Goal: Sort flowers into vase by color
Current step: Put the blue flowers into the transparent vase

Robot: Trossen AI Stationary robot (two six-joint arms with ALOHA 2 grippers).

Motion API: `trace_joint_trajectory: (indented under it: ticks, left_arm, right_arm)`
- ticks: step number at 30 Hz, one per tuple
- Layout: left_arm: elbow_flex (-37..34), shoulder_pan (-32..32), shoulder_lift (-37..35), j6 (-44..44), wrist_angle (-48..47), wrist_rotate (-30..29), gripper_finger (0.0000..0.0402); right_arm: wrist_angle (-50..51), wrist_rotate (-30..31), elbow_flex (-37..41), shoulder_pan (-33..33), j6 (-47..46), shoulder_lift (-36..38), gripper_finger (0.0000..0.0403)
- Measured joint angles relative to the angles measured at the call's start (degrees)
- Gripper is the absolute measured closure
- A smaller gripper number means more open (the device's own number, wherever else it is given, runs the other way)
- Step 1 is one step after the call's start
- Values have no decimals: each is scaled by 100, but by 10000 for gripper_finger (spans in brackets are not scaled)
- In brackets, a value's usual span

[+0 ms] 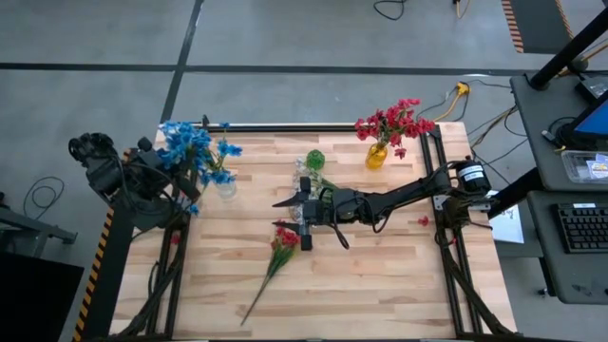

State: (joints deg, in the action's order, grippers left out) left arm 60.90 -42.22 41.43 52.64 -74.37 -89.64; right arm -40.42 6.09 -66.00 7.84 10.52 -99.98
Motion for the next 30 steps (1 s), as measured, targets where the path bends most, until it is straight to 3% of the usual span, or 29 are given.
trace_joint_trajectory:
  ticks: [9,17,30]
  left_arm:
    - [0,0,-35,144,9,-43,400]
    - [0,35,12,1039,26,-40,400]
    - [0,156,62,1063,21,-42,400]
  right_arm:
    - [-7,0,0,0,0,0,199]
    - [-13,0,0,0,-2,0,199]
    - [-59,0,0,0,-2,0,199]
